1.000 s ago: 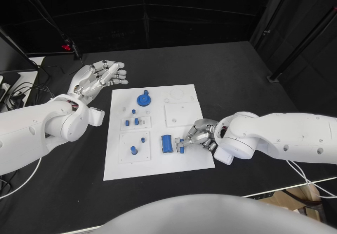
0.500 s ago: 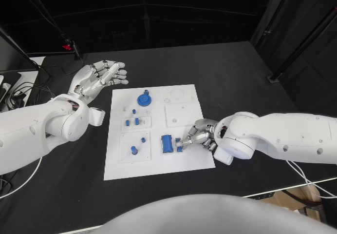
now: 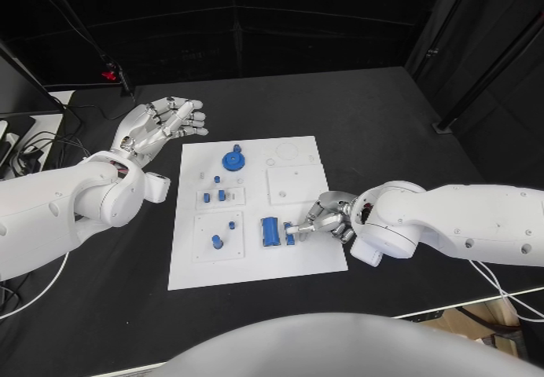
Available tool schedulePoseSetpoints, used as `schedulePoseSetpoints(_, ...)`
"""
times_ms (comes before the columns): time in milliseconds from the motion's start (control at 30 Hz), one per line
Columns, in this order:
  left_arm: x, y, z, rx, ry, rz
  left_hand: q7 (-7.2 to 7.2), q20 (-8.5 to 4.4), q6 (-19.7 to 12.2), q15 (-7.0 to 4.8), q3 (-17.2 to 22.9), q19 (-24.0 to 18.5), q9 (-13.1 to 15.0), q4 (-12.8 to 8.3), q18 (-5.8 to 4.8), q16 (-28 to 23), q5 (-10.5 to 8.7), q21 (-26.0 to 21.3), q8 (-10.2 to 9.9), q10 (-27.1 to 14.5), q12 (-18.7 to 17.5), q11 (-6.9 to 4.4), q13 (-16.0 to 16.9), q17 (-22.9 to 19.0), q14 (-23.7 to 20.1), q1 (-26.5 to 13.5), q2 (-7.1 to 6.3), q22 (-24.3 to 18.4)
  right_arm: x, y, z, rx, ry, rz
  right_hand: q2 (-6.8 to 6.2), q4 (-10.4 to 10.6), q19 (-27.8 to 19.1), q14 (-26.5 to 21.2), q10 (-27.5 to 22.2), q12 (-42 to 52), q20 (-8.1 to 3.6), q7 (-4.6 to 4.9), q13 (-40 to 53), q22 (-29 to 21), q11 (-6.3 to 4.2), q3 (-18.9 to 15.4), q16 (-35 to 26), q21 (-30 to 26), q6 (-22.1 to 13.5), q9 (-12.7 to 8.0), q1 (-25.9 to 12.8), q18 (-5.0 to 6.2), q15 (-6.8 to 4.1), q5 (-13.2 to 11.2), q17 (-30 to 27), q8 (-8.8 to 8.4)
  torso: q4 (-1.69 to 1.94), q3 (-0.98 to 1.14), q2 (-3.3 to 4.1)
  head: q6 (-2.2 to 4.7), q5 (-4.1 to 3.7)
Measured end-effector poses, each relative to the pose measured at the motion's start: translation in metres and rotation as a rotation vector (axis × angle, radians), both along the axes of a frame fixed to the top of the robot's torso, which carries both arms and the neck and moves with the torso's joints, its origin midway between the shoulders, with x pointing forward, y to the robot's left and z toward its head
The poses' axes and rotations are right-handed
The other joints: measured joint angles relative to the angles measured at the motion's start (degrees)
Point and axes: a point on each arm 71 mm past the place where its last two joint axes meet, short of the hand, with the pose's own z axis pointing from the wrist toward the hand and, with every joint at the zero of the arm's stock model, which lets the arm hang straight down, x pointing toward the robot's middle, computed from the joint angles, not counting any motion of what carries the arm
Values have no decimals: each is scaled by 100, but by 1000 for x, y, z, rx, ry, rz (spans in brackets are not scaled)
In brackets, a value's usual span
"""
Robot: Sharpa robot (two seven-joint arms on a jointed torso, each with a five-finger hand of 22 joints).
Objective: Assemble the parts on the task board
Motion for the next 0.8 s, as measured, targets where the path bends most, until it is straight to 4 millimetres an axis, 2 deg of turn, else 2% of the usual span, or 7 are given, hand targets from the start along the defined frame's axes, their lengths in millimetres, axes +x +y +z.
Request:
schedulePoseSetpoints(67, 0, 0, 0, 0, 0, 0, 0, 0, 0, 0, 0, 0, 0, 0, 1, 0, 0, 0, 0, 0, 0, 0, 0, 0, 0, 0, 0, 0, -1, -2, 1, -13, -6, 10, 52, 75, -6, -8, -7, 0, -48, -26, 0, 0, -31, -125, 0, 0, -124, 265, 52, 1, -36, -97, 0, 277, -3, 1, 0, 0, 8)
schedulePoseSetpoints(133, 0, 0, 0, 0, 0, 0, 0, 0, 0, 0, 0, 0, 0, 0, 0, 0, 0, 0, 0, 0, 0, 0, 0, 0, 0, 0, 0, 0, -2, -2, 1, -24, -8, 22, 98, 109, -6, -6, 2, 0, -48, -32, 0, 0, -40, -212, 0, 0, -267, 493, 98, 0, -56, -159, 0, 498, -5, 1, -1, 0, 8)
schedulePoseSetpoints(300, 0, 0, 0, 0, 0, 0, 0, 0, 0, 0, 0, 0, 0, 0, 0, 0, 37, 0, 0, 0, 0, 0, 0, 0, 0, 30, 30, -6, -5, 1, 2, -45, -7, 60, 165, 105, 14, 4, -8, 0, -69, -65, 0, 0, -70, -313, 0, 0, -397, 855, 165, 0, -65, -198, 0, 838, -7, 0, -2, 0, -26)
schedulePoseSetpoints(467, 0, 0, 0, 0, 1, -1, 0, 0, 0, 0, 0, 0, 0, 0, 0, 0, 38, 0, 0, 0, -1, 0, 0, 0, 0, 30, 30, -6, -6, 3, 1, -64, 0, 83, 206, 104, 14, 4, 2, 0, -69, -79, 0, 0, -79, -357, 0, 0, -454, 1024, 166, 0, -65, -198, 0, 985, -3, 0, -2, 0, -35)
schedulePoseSetpoints(633, 0, 0, 0, 0, 1, 0, 0, 0, 0, 0, 0, 0, 0, 0, 0, 0, 37, 0, 0, 0, -1, 0, 0, 0, 0, 30, 30, -6, -6, 6, 0, -79, 6, 104, 232, 104, 14, 4, 1, 0, -69, -78, 0, 0, -79, -357, 0, 0, -493, 1066, 188, 0, -65, -198, 0, 985, 0, 0, -2, 0, -36)
schedulePoseSetpoints(800, 0, 0, 0, 0, 1, 0, 0, 0, 0, 0, 0, 0, 0, 0, 0, 0, 37, 0, 0, 0, -1, 0, 0, 0, 0, 30, 30, -6, -5, 7, -1, -88, 8, 112, 254, 107, -5, 4, 1, 0, -88, -97, 0, 0, -79, -391, 0, 0, -512, 1143, 210, 0, -65, -198, 0, 1056, 2, 0, -1, 0, -36)
